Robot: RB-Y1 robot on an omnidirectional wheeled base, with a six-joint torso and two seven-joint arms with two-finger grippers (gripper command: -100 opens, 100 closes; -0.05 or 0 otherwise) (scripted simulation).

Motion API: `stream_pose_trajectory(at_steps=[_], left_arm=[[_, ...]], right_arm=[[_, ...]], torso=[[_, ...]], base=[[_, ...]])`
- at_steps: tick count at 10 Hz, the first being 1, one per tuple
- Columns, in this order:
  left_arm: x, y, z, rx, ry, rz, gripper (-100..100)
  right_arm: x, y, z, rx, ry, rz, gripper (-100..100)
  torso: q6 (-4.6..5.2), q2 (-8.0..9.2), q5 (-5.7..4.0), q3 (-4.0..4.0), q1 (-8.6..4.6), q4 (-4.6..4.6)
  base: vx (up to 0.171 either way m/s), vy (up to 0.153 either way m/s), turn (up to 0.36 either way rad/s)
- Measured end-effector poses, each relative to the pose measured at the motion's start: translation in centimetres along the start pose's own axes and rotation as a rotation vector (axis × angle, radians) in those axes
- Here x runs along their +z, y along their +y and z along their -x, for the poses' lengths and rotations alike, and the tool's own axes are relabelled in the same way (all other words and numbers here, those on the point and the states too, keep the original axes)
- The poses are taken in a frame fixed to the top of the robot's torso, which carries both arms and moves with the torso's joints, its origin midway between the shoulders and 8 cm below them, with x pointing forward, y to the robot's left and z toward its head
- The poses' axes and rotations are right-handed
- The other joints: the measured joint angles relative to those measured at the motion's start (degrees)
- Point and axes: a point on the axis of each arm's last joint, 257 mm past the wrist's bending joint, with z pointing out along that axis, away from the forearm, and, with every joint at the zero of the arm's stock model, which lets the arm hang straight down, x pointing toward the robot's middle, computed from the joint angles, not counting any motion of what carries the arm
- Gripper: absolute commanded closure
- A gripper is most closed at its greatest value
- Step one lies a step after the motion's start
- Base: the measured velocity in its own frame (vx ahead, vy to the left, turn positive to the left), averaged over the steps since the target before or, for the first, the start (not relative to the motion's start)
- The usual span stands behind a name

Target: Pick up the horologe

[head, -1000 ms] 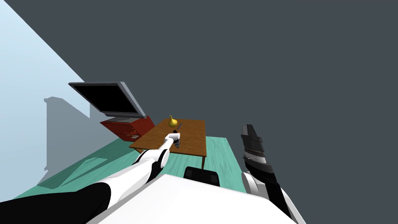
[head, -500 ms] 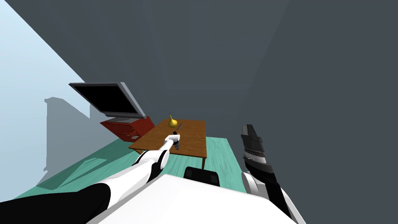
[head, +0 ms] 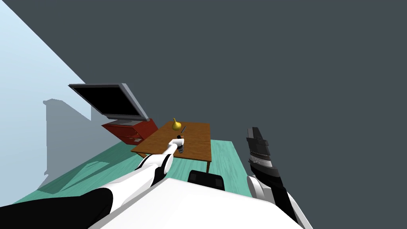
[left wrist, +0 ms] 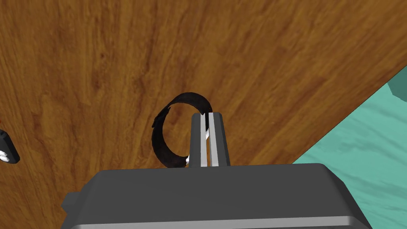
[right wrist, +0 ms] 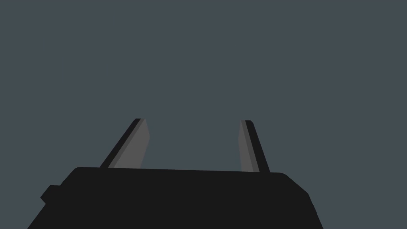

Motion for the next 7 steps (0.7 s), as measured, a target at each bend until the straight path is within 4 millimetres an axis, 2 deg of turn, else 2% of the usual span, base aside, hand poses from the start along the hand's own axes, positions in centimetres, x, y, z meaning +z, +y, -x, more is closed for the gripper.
stream_pose_trajectory(at_steps=[2, 3, 4, 6, 7], left_arm=[[0.0, 0.0, 0.0, -0.007, 0.002, 0.001, 100], [0.0, 0.0, 0.0, -0.009, 0.003, 0.002, 0], [0.0, 0.1, -0.1, -0.010, 0.003, 0.002, 100], [-0.9, -1.1, -0.3, -0.003, 0.000, 0.000, 100], [-0.9, -1.1, -0.3, -0.002, 0.000, 0.000, 0]], right_arm=[[0.0, 0.0, 0.0, 0.000, 0.000, 0.000, 0], [0.0, 0.0, 0.0, 0.000, 0.000, 0.000, 0], [0.0, 0.0, 0.0, 0.000, 0.000, 0.000, 0], [0.0, 0.0, 0.0, 0.000, 0.000, 0.000, 0], [0.0, 0.0, 0.0, 0.000, 0.000, 0.000, 0]], torso=[[0.07, 0.02, -0.04, 0.00, -0.03, -0.02], [0.09, 0.02, -0.05, 0.00, -0.02, -0.03], [0.11, 0.02, -0.06, -0.01, -0.02, -0.03], [0.12, 0.08, -0.10, 0.05, -0.07, 0.02], [0.09, 0.06, -0.09, 0.03, -0.06, 0.00]], base=[[0.000, 0.000, 0.000], [0.000, 0.000, 0.000], [-0.018, -0.004, -0.017], [-0.009, -0.003, -0.008], [0.000, 0.000, 0.000]])
